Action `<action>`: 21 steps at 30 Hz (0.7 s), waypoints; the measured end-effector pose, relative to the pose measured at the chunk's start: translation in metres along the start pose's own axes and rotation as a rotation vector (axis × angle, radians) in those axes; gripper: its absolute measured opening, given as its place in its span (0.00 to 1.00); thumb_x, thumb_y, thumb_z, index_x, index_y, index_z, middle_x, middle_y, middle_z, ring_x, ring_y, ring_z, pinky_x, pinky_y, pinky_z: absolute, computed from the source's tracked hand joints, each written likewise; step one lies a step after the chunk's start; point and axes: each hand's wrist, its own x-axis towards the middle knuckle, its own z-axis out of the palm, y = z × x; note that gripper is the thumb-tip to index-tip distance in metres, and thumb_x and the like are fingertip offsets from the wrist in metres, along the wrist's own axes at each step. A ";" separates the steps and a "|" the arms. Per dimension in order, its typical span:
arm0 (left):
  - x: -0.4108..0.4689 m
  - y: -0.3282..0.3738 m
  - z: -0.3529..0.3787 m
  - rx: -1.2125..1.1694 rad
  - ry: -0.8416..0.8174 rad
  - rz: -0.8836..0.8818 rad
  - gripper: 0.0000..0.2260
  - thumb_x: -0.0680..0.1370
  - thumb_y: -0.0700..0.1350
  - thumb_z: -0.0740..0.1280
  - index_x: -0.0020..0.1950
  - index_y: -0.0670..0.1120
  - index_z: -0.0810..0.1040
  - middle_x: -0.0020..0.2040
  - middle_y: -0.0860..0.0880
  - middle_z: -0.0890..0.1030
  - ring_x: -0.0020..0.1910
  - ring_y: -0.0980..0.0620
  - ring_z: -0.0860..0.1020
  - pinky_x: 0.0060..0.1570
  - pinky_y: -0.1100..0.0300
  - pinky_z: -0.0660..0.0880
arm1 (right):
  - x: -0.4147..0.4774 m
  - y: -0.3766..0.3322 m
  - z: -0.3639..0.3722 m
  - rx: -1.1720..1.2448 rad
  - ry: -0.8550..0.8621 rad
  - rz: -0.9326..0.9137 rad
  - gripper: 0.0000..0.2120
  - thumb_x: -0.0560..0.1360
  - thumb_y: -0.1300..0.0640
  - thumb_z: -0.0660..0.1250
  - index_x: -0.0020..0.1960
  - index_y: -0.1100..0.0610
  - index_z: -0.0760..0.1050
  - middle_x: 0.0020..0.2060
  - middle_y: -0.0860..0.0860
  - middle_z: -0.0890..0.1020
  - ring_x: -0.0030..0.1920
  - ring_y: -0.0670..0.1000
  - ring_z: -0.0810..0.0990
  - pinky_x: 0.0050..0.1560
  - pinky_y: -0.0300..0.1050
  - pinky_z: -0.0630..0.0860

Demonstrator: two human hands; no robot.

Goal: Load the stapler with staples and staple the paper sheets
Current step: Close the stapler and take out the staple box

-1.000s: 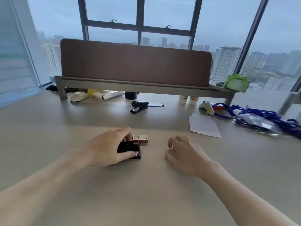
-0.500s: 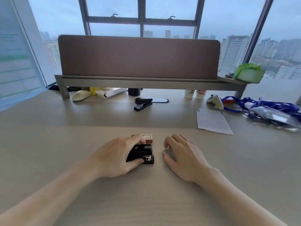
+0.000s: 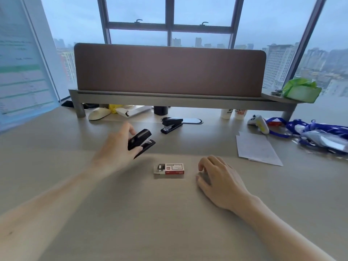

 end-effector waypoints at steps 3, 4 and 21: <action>0.005 -0.001 0.017 0.068 -0.003 -0.014 0.19 0.77 0.45 0.76 0.52 0.49 0.64 0.42 0.49 0.77 0.37 0.47 0.75 0.34 0.53 0.69 | 0.006 0.001 0.002 0.006 0.003 0.013 0.06 0.80 0.47 0.62 0.54 0.47 0.70 0.50 0.43 0.73 0.57 0.50 0.75 0.53 0.44 0.69; 0.004 0.000 0.021 0.098 0.001 -0.008 0.18 0.77 0.46 0.75 0.51 0.49 0.64 0.41 0.49 0.76 0.36 0.47 0.74 0.32 0.54 0.67 | 0.007 0.001 0.002 0.010 0.006 0.017 0.06 0.80 0.47 0.62 0.54 0.47 0.70 0.50 0.43 0.74 0.57 0.50 0.75 0.53 0.44 0.70; 0.018 -0.049 0.012 0.163 0.012 -0.048 0.16 0.75 0.47 0.77 0.48 0.54 0.69 0.44 0.49 0.83 0.36 0.48 0.80 0.41 0.50 0.80 | 0.042 0.012 0.017 0.029 0.040 0.042 0.07 0.79 0.47 0.62 0.54 0.48 0.71 0.51 0.43 0.74 0.58 0.51 0.74 0.52 0.44 0.68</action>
